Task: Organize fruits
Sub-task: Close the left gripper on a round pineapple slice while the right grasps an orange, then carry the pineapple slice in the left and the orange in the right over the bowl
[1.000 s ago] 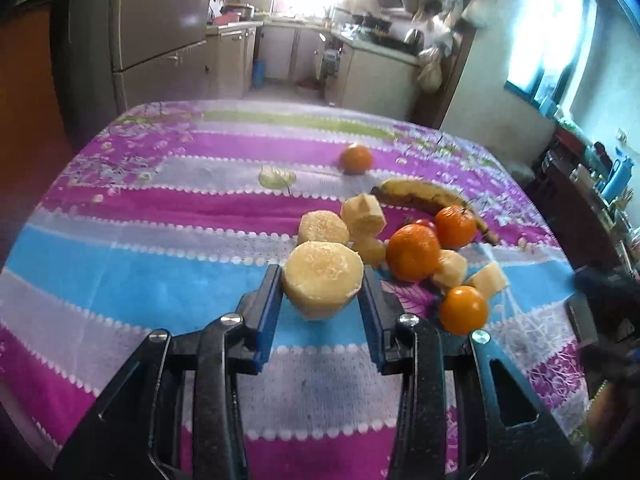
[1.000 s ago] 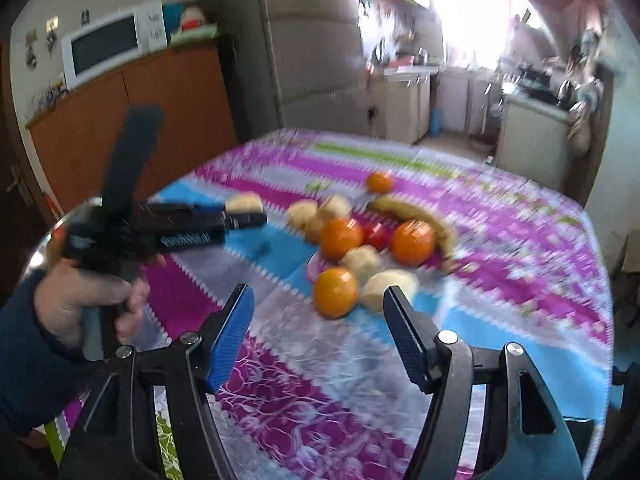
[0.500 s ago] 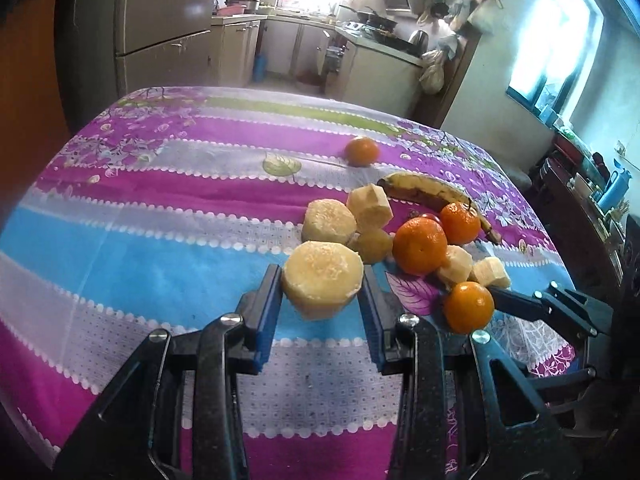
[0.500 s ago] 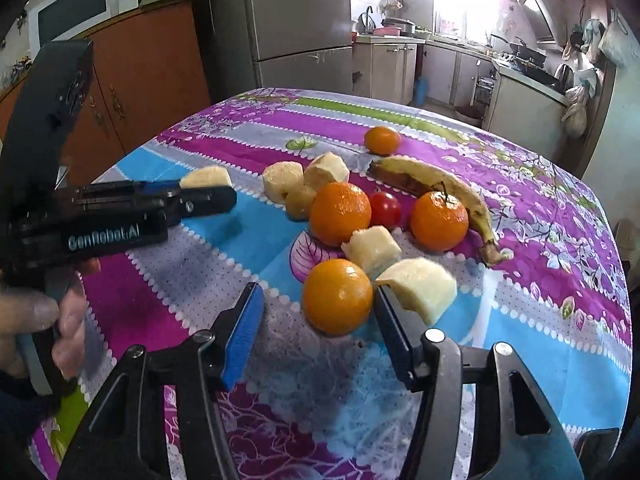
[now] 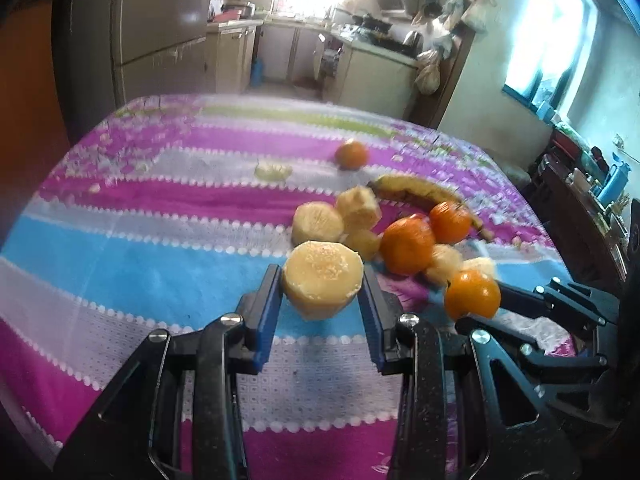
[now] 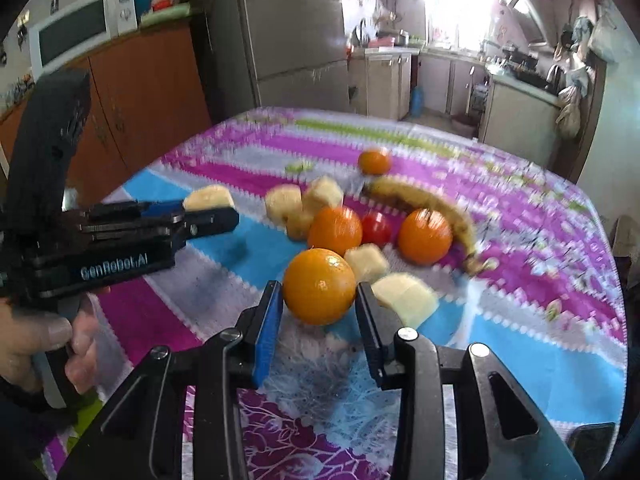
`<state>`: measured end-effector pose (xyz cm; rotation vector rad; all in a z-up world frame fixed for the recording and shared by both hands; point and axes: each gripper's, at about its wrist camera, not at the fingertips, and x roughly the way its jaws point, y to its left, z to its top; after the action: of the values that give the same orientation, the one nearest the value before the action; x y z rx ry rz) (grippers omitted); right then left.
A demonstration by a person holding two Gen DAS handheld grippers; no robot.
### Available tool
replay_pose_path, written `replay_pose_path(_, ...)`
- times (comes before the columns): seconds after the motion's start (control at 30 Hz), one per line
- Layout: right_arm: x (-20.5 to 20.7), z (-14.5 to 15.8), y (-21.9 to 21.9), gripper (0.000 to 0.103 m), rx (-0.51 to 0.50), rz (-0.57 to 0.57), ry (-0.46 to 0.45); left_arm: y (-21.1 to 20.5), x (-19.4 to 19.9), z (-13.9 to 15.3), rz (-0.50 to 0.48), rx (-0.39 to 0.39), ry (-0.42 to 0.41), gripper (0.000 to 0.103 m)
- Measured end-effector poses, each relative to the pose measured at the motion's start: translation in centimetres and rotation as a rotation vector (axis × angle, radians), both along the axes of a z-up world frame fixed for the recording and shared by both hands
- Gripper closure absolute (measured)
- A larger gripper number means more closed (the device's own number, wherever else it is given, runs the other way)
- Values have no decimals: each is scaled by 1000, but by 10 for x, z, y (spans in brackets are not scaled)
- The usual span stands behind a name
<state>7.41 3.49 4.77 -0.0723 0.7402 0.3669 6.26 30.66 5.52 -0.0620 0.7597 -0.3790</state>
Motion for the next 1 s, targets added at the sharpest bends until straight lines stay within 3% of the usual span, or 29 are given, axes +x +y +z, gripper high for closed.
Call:
replay_pose_path(0.27,-30,55,7,63,43,12,-126,3,-50,51,-34,-13,-124,65)
replay_pose_path(0.5,-48,78,48,63,18,58,-176,39,-90,93,36,19,-241,65)
replay_pose_path(0.7,-66,98,100,63,8,143,-214,93,-117,106,140,43,-277,65)
replay_pose_path(1.0,-90,115,181,63,-22,282,-253,176,-146,104,310,27,-273,65)
